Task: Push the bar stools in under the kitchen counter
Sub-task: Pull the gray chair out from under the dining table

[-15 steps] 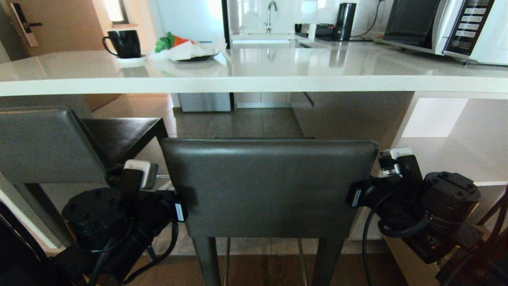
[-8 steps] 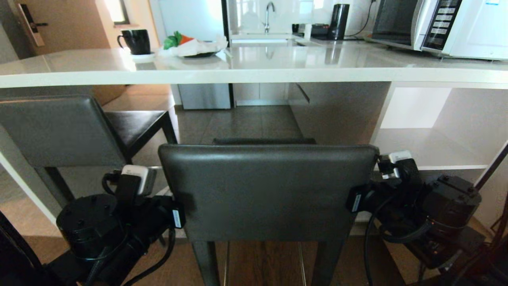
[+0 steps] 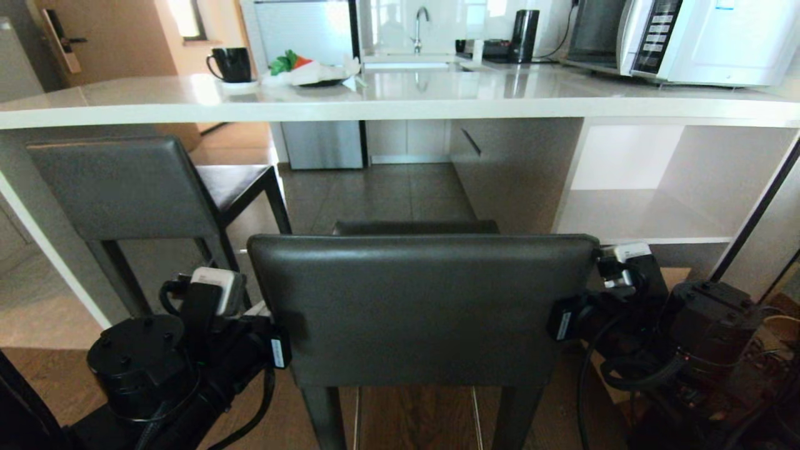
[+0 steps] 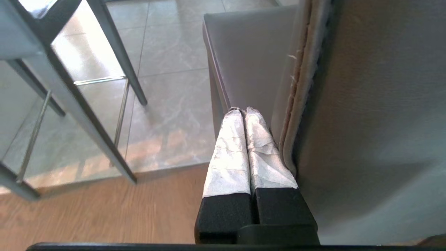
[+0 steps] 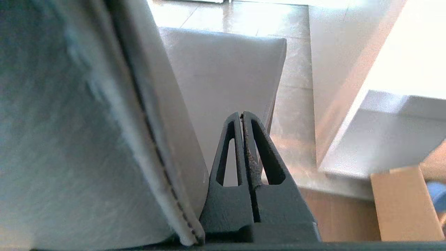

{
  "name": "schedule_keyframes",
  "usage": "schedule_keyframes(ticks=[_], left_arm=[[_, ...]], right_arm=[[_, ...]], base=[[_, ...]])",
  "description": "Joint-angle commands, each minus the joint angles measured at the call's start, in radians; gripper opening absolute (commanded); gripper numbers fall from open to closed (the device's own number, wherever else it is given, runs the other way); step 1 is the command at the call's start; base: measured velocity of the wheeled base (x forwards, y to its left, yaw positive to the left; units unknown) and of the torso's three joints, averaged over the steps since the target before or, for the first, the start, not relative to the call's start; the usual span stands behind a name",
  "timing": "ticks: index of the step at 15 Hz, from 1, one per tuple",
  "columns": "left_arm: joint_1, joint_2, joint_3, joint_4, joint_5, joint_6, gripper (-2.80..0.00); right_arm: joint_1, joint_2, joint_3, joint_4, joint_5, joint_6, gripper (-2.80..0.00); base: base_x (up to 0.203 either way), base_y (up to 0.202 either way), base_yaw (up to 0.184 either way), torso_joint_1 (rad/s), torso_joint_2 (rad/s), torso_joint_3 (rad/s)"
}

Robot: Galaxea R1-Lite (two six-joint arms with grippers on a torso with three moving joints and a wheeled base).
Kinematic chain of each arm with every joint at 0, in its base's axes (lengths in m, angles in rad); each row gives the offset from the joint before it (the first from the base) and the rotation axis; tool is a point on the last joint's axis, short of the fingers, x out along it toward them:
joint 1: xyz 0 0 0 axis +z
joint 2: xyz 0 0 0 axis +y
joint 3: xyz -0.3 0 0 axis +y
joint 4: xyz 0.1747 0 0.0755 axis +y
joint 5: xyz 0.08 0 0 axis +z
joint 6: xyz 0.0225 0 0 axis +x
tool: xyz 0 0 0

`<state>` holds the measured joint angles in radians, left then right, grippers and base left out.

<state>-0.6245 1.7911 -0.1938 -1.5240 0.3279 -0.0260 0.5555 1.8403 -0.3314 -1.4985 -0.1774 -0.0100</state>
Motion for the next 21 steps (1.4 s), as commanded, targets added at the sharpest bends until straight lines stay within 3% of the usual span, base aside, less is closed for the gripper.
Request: schedule_keyframes(ticks=[1,3,6,8,13,21], left_arm=[[-0.009,0.002,0.001,-0.006,0.009,0.001,-2.80],[-0.043,-0.013,0.002,-0.006,0.037,0.001,-2.80],[-0.160,-0.020,0.042,-0.006,0.155,-0.002,-2.80],[-0.192,-0.006,0.062,-0.006,0.191,-0.011,-2.80],[-0.201,-0.043,0.130,-0.006,0.201,-0.020,-2.80],[-0.201,-0.052,0.132,-0.006,0.201,-0.026,-2.80]], right_arm=[[0.003,-0.020,0.010,-0.011,0.000,-0.001,-2.80],[0.023,-0.052,0.043,-0.011,-0.001,-0.001,-2.80],[0.030,-0.095,0.119,-0.011,-0.001,-0.001,-2.80],[0.030,-0.108,0.161,-0.011,-0.002,-0.001,-2.80],[0.030,-0.119,0.163,-0.011,-0.025,-0.004,-2.80],[0.030,-0.147,0.173,-0.011,-0.039,-0.004,-2.80]], base=[[-0.070,0.000,0.001,-0.002,0.00,0.010],[0.000,0.000,0.000,0.000,0.00,0.000],[0.000,0.000,0.000,0.000,0.00,0.000],[0.000,0.000,0.000,0.000,0.00,0.000],[0.000,0.000,0.000,0.000,0.00,0.000],[0.000,0.000,0.000,0.000,0.00,0.000]])
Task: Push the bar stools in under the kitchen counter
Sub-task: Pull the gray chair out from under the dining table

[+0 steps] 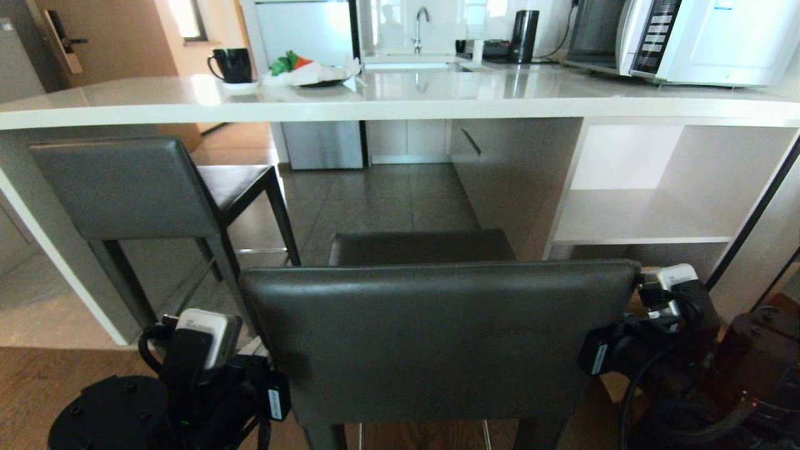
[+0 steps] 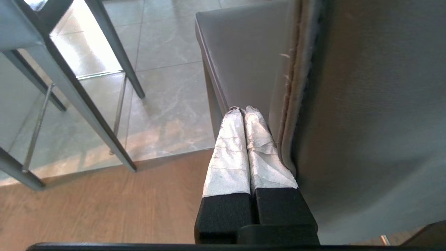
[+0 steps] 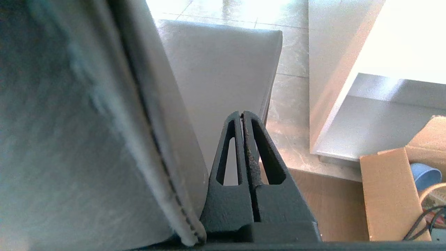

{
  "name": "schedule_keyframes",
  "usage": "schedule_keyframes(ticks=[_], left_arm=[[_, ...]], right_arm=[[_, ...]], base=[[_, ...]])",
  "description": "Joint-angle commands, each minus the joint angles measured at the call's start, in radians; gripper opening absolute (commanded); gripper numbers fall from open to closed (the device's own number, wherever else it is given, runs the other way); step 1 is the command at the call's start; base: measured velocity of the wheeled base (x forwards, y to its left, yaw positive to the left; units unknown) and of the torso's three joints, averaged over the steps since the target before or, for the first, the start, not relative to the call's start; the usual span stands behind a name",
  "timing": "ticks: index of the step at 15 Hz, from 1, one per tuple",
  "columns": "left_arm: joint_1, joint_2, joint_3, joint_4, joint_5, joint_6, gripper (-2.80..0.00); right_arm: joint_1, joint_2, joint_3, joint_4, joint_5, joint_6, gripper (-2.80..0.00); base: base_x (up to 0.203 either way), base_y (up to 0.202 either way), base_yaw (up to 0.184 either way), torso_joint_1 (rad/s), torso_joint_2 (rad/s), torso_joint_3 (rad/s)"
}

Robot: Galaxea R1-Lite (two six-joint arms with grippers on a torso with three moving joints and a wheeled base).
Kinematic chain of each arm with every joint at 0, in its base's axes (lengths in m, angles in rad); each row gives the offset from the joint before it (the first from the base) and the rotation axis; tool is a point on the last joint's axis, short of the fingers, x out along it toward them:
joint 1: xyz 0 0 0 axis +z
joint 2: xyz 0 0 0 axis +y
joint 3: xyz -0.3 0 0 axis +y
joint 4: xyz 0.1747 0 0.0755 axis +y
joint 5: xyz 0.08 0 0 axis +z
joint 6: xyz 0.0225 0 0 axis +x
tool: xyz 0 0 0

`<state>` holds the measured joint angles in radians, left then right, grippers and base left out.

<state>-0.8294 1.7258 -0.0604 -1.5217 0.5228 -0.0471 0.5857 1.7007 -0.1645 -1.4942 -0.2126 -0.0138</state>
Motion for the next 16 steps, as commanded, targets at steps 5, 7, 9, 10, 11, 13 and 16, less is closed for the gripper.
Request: schedule_keyframes(ticks=[5,7,9,10,11,13,16], left_arm=[[0.075,0.009,-0.009,-0.008,-0.003,-0.013,-2.80],[0.088,0.005,-0.006,-0.008,-0.004,-0.013,-2.80],[0.085,0.005,0.001,-0.008,0.002,-0.014,-2.80],[0.085,0.006,-0.001,-0.008,0.003,-0.013,-2.80],[0.085,0.012,-0.003,-0.008,0.005,-0.013,-2.80],[0.084,0.020,-0.010,-0.008,0.001,-0.013,-2.80],[0.084,0.026,-0.010,-0.008,0.005,-0.013,-2.80]], right_arm=[[-0.006,-0.044,0.003,-0.014,-0.005,0.002,-2.80],[-0.007,-0.062,0.006,-0.014,-0.004,0.001,-2.80],[-0.007,-0.079,0.019,-0.014,-0.012,0.006,-2.80],[-0.009,-0.086,0.020,-0.014,-0.017,0.006,-2.80],[-0.008,-0.091,0.029,-0.014,-0.018,0.006,-2.80],[-0.009,-0.093,0.053,-0.014,-0.019,0.008,-2.80],[-0.009,-0.092,0.062,-0.014,-0.021,0.008,-2.80]], base=[[0.000,0.000,0.000,0.000,0.00,0.000],[0.000,0.000,0.000,0.000,0.00,0.000],[0.000,0.000,0.000,0.000,0.00,0.000],[0.000,0.000,0.000,0.000,0.00,0.000],[0.000,0.000,0.000,0.000,0.00,0.000],[0.000,0.000,0.000,0.000,0.00,0.000],[0.000,0.000,0.000,0.000,0.00,0.000]])
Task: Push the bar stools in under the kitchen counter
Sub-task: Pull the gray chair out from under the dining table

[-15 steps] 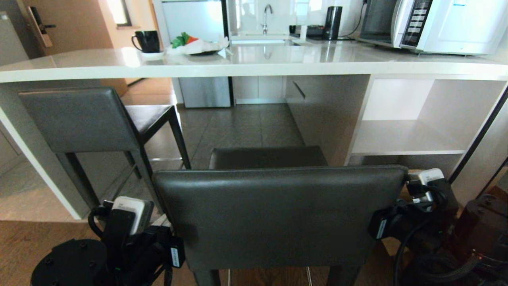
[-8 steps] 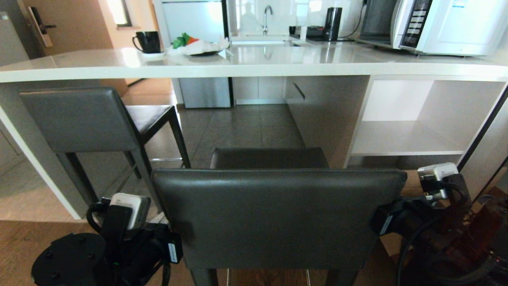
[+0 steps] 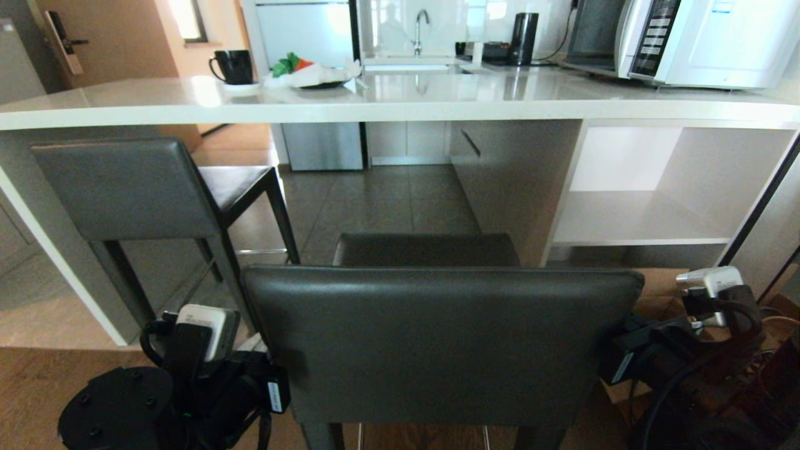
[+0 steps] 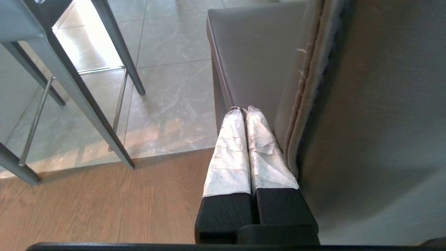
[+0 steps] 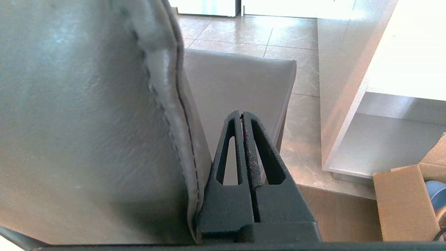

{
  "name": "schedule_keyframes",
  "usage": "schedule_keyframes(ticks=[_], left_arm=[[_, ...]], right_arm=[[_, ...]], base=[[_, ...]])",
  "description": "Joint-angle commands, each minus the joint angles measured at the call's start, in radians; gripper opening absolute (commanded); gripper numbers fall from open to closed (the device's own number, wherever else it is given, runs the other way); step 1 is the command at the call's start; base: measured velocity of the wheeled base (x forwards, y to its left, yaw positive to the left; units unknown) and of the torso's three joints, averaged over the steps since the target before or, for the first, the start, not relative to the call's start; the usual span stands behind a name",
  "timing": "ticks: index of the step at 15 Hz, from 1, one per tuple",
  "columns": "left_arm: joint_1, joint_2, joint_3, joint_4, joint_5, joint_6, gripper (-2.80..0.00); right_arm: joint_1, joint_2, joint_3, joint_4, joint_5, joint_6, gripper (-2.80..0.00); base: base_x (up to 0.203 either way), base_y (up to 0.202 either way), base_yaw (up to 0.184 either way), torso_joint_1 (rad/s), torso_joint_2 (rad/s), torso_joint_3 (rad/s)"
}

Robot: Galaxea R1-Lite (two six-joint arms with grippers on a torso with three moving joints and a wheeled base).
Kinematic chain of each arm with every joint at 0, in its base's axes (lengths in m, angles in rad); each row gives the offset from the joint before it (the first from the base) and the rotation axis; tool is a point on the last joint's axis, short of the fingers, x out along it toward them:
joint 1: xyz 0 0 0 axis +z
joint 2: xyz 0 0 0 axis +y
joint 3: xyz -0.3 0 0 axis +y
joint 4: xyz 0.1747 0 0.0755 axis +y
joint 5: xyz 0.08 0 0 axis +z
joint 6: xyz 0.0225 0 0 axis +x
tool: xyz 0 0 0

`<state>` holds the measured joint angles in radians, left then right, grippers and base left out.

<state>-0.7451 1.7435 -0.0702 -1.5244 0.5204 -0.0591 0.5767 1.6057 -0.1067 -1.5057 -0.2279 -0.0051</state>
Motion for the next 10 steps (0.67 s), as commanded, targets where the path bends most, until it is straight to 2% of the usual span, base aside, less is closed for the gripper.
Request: schedule_keyframes(ticks=[1,4,5,8,10], left_arm=[[-0.001,0.004,0.000,-0.006,0.007,0.001,-2.80],[0.007,0.004,-0.024,-0.006,0.008,-0.002,-2.80],[0.030,0.005,-0.027,-0.006,0.007,-0.002,-2.80],[0.192,0.012,-0.003,-0.006,-0.001,-0.004,-2.80],[0.273,-0.023,0.027,-0.006,-0.021,-0.017,-2.80]], right_arm=[[0.000,0.005,0.005,-0.002,-0.005,0.000,-2.80],[-0.021,0.005,0.002,-0.002,-0.005,-0.001,-2.80],[-0.048,0.007,-0.001,-0.002,-0.005,-0.001,-2.80],[-0.201,0.038,0.004,-0.004,0.002,0.024,-2.80],[-0.250,0.036,0.030,-0.005,0.007,0.077,-2.80]], base=[[0.000,0.000,0.000,0.000,0.00,0.000],[0.000,0.000,0.000,0.000,0.00,0.000],[0.000,0.000,0.000,0.000,0.00,0.000],[0.000,0.000,0.000,0.000,0.00,0.000],[0.000,0.000,0.000,0.000,0.00,0.000]])
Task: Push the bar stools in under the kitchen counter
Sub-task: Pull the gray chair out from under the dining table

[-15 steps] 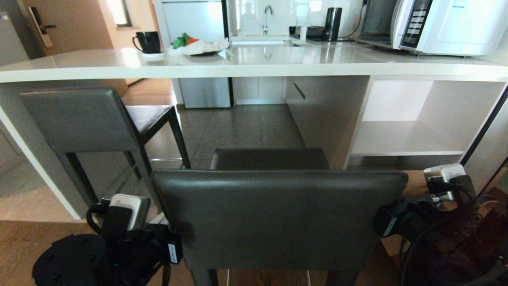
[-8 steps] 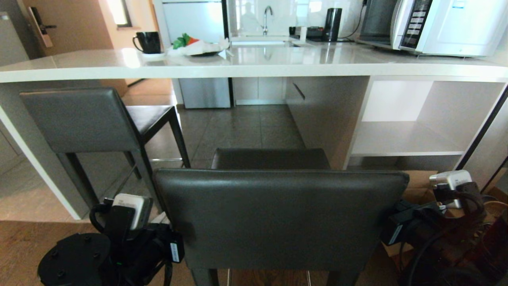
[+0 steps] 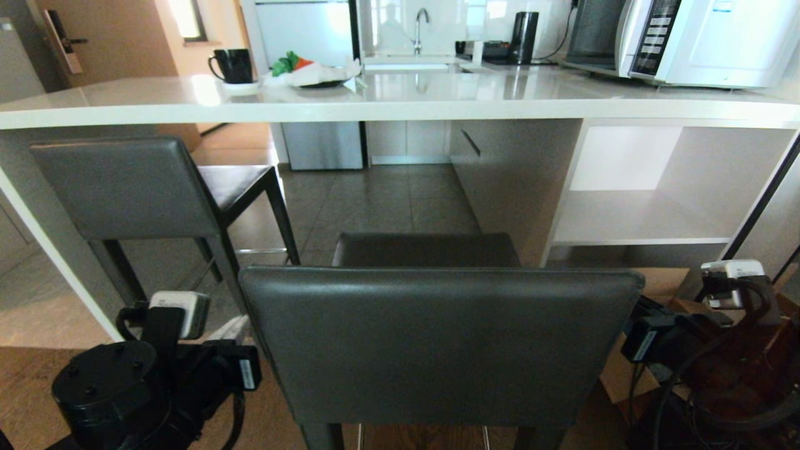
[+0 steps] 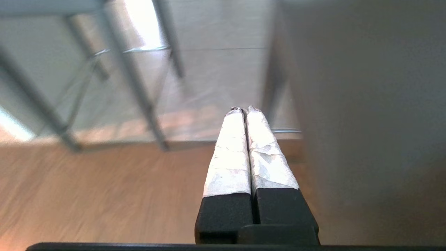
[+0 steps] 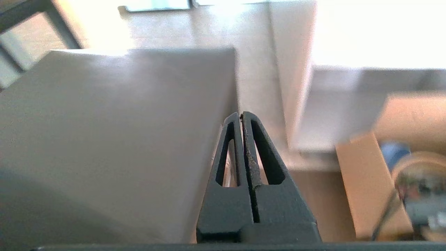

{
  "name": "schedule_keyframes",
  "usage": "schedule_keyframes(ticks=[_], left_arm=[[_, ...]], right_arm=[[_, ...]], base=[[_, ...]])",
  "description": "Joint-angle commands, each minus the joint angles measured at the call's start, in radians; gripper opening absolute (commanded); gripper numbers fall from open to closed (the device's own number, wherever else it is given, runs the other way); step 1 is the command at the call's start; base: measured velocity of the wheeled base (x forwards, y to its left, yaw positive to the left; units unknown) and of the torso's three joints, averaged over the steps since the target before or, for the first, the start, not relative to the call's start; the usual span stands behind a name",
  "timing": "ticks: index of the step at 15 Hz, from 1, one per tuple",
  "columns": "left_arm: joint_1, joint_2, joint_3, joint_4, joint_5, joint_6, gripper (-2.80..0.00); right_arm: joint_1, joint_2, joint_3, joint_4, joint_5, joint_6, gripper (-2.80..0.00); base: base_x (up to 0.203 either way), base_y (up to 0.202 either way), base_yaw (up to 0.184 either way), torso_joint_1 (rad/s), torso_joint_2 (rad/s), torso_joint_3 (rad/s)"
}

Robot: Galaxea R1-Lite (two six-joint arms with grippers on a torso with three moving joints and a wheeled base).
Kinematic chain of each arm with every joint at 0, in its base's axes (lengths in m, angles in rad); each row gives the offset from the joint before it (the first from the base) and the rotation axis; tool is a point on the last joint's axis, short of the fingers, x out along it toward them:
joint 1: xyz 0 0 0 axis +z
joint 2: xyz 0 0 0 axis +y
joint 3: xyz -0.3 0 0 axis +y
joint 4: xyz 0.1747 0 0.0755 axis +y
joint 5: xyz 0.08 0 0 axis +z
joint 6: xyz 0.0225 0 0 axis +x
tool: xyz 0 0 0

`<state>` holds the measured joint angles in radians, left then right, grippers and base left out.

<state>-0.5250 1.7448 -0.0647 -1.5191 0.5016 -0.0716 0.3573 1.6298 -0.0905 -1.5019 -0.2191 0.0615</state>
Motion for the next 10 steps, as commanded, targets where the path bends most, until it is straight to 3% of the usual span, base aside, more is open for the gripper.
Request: schedule_keyframes(ticks=[1,6,8,10], left_arm=[[0.061,-0.051,0.049,-0.011,-0.022,-0.011,-2.80],[0.069,-0.281,0.066,-0.010,-0.029,0.025,-2.80],[0.094,-0.395,0.066,0.006,-0.024,0.057,-2.80],[0.144,-0.519,0.066,0.070,-0.028,0.129,-2.80]], right_arm=[[-0.033,0.000,0.033,-0.010,-0.002,0.021,-2.80],[-0.035,-0.198,0.084,0.011,0.000,-0.004,-2.80],[-0.039,-0.326,0.088,0.084,-0.001,-0.031,-2.80],[-0.042,-0.487,0.079,0.216,-0.002,-0.060,-2.80]], base=[[0.000,0.000,0.000,0.000,0.00,0.000],[0.000,0.000,0.000,0.000,0.00,0.000],[0.000,0.000,0.000,0.000,0.00,0.000],[0.000,0.000,0.000,0.000,0.00,0.000]])
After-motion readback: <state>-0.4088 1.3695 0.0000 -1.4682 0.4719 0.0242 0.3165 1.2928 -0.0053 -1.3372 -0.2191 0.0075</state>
